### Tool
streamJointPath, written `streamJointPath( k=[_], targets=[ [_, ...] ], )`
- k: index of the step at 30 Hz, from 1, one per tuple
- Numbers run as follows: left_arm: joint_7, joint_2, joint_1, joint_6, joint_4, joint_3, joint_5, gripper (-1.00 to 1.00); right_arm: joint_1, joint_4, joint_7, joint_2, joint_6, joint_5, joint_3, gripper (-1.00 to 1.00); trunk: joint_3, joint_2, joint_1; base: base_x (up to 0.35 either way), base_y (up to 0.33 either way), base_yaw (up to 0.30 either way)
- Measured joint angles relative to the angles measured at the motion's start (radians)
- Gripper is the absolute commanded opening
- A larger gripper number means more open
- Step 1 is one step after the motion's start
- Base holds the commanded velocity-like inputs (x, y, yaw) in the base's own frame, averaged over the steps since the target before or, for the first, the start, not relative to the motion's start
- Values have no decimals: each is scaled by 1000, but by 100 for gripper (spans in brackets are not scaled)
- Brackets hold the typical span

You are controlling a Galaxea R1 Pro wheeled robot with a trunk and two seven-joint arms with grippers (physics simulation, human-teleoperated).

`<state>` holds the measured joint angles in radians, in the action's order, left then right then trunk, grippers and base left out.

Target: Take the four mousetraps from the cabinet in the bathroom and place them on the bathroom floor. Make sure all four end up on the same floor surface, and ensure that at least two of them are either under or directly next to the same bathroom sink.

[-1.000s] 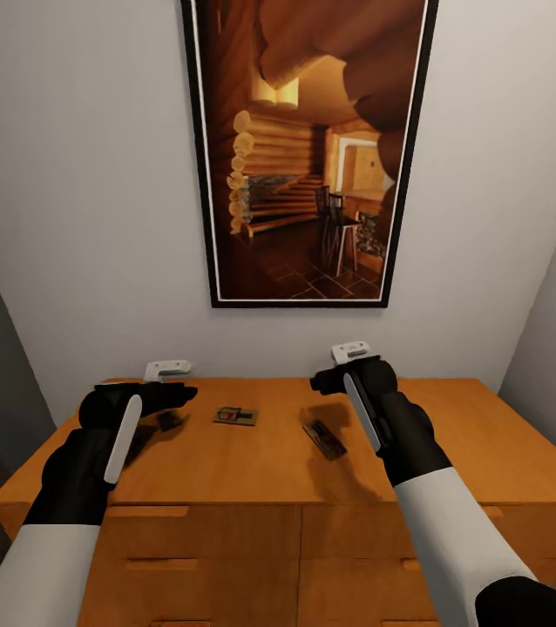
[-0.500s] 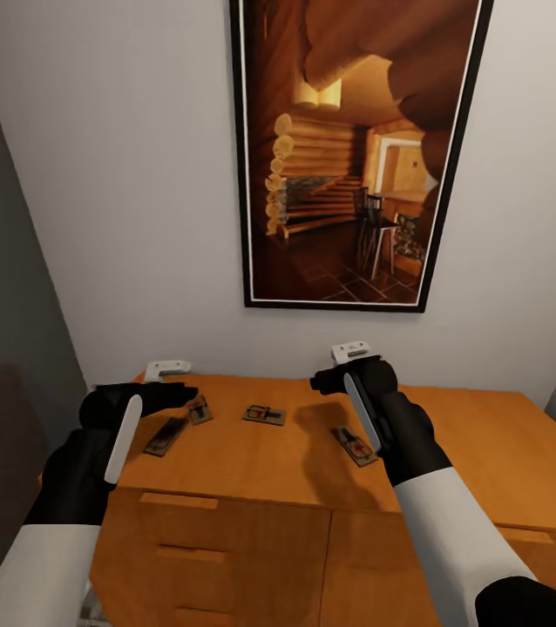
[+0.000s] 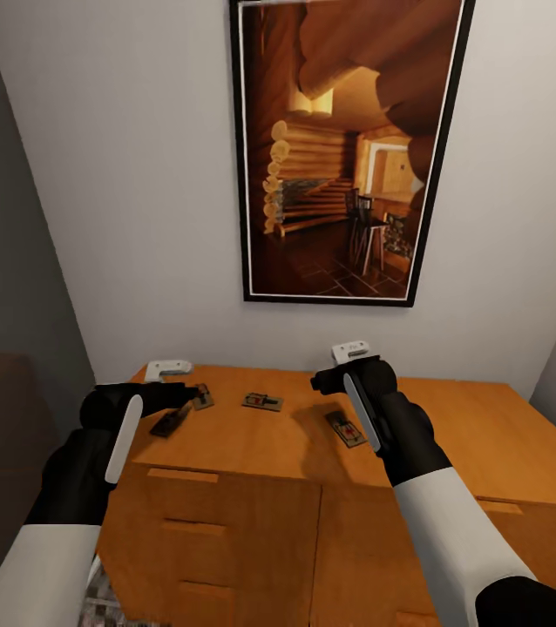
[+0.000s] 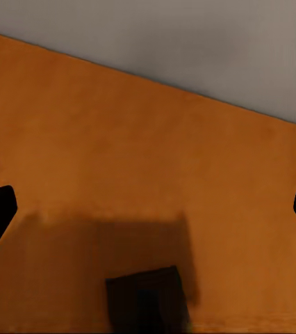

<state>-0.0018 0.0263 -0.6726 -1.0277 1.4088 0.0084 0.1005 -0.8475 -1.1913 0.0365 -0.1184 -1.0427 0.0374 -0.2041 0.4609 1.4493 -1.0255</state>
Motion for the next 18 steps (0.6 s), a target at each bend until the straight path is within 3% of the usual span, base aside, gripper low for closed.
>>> streamJointPath(
  k=[8, 18],
  targets=[
    [0, -2, 0, 0, -1, -1, 2, 100, 0, 1, 2, 5, 0, 3, 2, 100, 0, 0, 0, -260, -85, 1],
    [0, -2, 0, 0, -3, -1, 4, 100, 0, 27, 2, 12, 0, -8, 6, 100, 0, 0, 0, -57, -19, 0]
  ],
)
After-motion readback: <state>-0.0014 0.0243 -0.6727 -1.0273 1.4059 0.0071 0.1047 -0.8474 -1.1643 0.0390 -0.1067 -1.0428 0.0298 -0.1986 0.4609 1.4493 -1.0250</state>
